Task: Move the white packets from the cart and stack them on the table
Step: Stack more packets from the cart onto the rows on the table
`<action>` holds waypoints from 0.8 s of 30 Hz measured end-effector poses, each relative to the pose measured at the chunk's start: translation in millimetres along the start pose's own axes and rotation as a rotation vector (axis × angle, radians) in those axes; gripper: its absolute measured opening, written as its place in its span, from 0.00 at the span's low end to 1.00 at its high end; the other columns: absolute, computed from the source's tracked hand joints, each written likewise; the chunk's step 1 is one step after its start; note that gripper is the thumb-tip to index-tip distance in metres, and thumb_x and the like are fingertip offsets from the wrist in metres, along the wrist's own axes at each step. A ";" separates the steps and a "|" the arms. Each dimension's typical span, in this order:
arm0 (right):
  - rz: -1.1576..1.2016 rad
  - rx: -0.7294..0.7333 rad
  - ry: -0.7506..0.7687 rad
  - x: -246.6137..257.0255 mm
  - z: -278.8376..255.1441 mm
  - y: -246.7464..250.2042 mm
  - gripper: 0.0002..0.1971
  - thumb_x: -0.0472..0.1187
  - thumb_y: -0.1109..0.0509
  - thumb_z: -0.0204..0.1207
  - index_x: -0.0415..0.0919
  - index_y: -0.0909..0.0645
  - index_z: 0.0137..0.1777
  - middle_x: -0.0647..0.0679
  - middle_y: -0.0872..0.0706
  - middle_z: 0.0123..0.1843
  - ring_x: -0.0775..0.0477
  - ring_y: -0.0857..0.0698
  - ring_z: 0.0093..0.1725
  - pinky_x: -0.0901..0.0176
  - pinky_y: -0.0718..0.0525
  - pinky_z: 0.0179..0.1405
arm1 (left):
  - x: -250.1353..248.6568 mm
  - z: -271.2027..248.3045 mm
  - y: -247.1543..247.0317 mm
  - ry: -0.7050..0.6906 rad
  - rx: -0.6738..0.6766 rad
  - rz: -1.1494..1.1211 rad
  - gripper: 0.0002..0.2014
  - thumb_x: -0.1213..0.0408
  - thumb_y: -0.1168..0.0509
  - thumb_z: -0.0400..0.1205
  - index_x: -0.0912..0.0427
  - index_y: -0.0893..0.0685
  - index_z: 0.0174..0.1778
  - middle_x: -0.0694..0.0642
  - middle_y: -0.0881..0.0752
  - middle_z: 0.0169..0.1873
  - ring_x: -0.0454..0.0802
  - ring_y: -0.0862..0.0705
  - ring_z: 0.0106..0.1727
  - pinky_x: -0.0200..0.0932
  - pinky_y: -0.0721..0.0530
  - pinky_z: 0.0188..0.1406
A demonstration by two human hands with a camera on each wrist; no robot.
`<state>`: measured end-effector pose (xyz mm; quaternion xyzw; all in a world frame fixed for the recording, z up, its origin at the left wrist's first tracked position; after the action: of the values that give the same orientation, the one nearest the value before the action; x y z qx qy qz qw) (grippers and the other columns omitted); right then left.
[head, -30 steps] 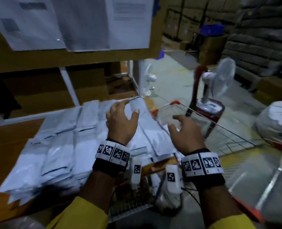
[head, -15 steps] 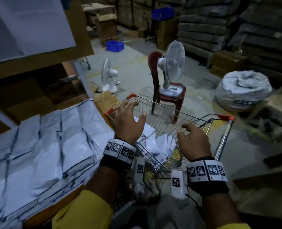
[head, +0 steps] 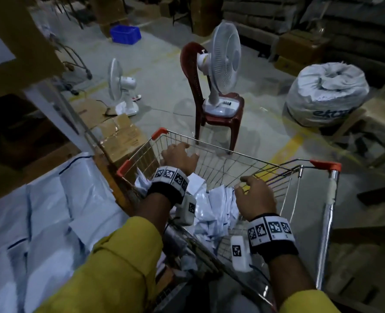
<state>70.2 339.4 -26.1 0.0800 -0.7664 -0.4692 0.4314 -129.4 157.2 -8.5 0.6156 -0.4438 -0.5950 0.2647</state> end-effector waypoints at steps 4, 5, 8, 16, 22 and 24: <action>-0.040 0.072 -0.001 -8.2 56.8 -52.3 0.18 0.50 0.33 0.80 0.49 0.17 0.68 0.44 0.14 0.66 0.36 0.19 0.67 0.43 0.19 0.67 | 16.4 54.0 -60.4 0.083 0.138 0.109 0.32 0.35 0.36 0.73 0.49 0.17 0.69 0.62 0.15 0.64 0.66 0.20 0.68 0.61 0.20 0.68; -0.048 0.099 -0.002 -11.9 72.2 -69.2 0.18 0.50 0.34 0.80 0.49 0.16 0.68 0.44 0.14 0.66 0.36 0.18 0.66 0.45 0.18 0.66 | 22.5 67.3 -79.2 0.107 0.174 0.134 0.34 0.33 0.39 0.70 0.48 0.18 0.69 0.62 0.15 0.65 0.66 0.20 0.68 0.61 0.19 0.68; -0.089 0.228 -0.018 -30.1 113.6 -137.3 0.18 0.49 0.35 0.82 0.47 0.18 0.70 0.42 0.17 0.70 0.36 0.20 0.69 0.47 0.22 0.70 | 44.3 102.7 -133.0 0.146 0.277 0.255 0.35 0.33 0.38 0.70 0.48 0.18 0.70 0.62 0.18 0.70 0.67 0.21 0.70 0.62 0.19 0.68; -0.057 0.589 -0.117 -92.6 166.4 -314.8 0.20 0.47 0.36 0.82 0.41 0.23 0.71 0.37 0.20 0.68 0.32 0.19 0.66 0.45 0.17 0.63 | 123.8 174.9 -231.2 0.156 0.410 0.641 0.32 0.40 0.39 0.84 0.53 0.29 0.81 0.66 0.26 0.76 0.68 0.27 0.76 0.61 0.27 0.75; -0.120 0.609 0.004 -113.5 165.1 -385.9 0.34 0.50 0.32 0.78 0.37 0.34 0.81 0.32 0.28 0.72 0.27 0.27 0.73 0.42 0.26 0.73 | 170.1 203.4 -287.6 0.347 0.447 0.659 0.38 0.36 0.42 0.82 0.43 0.45 0.88 0.67 0.41 0.84 0.72 0.41 0.83 0.72 0.39 0.80; -0.123 0.655 0.067 -113.1 162.3 -396.5 0.46 0.54 0.28 0.76 0.35 0.46 0.87 0.29 0.33 0.77 0.27 0.30 0.75 0.41 0.28 0.75 | 180.0 202.8 -303.2 0.480 0.419 0.575 0.45 0.31 0.41 0.80 0.45 0.53 0.89 0.70 0.45 0.85 0.74 0.44 0.84 0.72 0.41 0.78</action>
<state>-91.6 287.7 -435.3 0.2759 -0.8555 -0.2205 0.3786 -273.8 184.4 -387.8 0.6282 -0.6345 -0.2339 0.3848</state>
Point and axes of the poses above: each hand's wrist, its own z-axis towards the middle knuckle, its own y-axis out of the back of the hand, x = y × z, the point moved 9 cm from there along z, towards the middle knuckle
